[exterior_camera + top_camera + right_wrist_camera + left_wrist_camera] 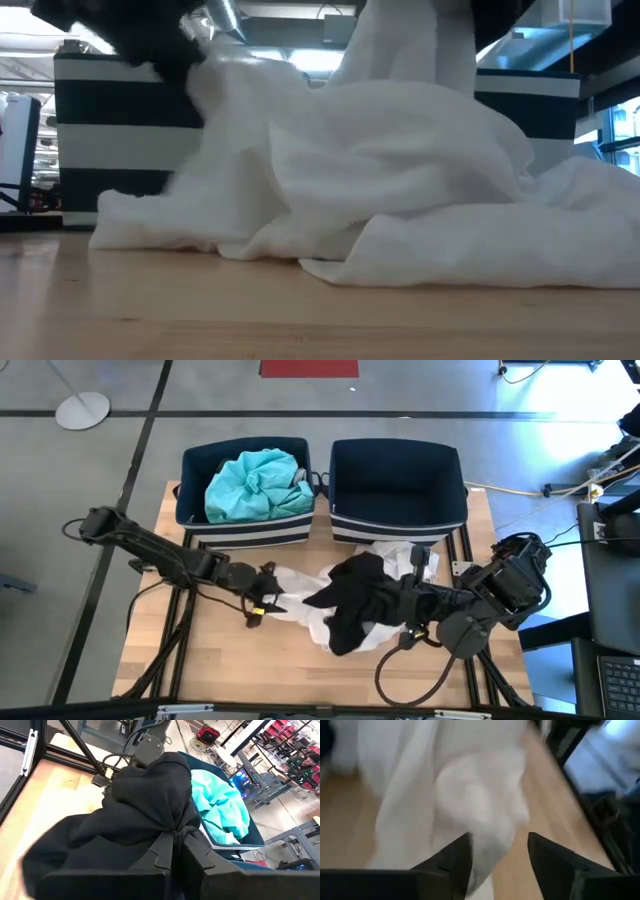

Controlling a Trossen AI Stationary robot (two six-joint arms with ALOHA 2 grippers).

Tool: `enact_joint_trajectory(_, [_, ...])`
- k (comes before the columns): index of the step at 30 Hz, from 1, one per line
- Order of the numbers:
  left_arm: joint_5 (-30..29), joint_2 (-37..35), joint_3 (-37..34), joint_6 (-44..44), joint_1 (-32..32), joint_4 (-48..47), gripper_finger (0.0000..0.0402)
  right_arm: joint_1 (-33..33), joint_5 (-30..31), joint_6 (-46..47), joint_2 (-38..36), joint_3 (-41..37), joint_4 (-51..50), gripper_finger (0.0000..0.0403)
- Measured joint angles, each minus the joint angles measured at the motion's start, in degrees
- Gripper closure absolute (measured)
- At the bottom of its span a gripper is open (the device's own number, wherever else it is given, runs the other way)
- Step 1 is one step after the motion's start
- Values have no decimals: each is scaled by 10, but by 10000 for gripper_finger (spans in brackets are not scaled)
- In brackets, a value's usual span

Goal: Sort clothes
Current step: Put the black boxers into the right blue bin

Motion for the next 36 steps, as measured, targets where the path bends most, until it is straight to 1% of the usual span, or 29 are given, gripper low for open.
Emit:
enact_joint_trajectory(2, [-4, -17, 2, -39, 0, -64, 213, 0, 0, 0, 0, 0, 0, 384])
enact_joint_trajectory(3, [-10, -25, 2, -50, 0, -76, 210, 0, 0, 0, 0, 0, 0, 384])
enact_joint_trajectory(5, [-34, -40, 2, -46, -2, -66, 208, 0, 0, 0, 0, 0, 3, 384])
enact_joint_trajectory(8, [-81, -45, 2, 9, -2, 0, 209, 0, 0, 0, 0, 0, 11, 384])
enact_joint_trajectory(11, [-101, -35, -4, 79, -2, 132, 211, 0, 0, 0, 3, 0, 15, 384])
enact_joint_trajectory(14, [-102, -4, -17, 135, -1, 236, 211, 0, -6, -1, 7, 0, 15, 384])
enact_joint_trajectory(18, [-104, 55, -20, 178, 8, 345, 212, 0, -15, -1, 12, 0, 16, 384])
enact_joint_trajectory(25, [-104, 167, -15, 226, 34, 497, 212, -4, -25, -18, 25, 0, 22, 384])
enact_joint_trajectory(29, [-104, 217, 12, 221, 52, 518, 212, -4, -26, -30, 29, 0, 22, 384])
enact_joint_trajectory(33, [-102, 259, 43, 217, 69, 511, 212, -4, -30, -30, 29, 0, 24, 384])
enact_joint_trajectory(35, [-86, 278, 54, 209, 73, 508, 212, -4, -31, -30, 29, 0, 24, 384])
enact_joint_trajectory(36, [-66, 285, 59, 205, 75, 508, 212, -4, -32, -30, 29, 0, 24, 384])
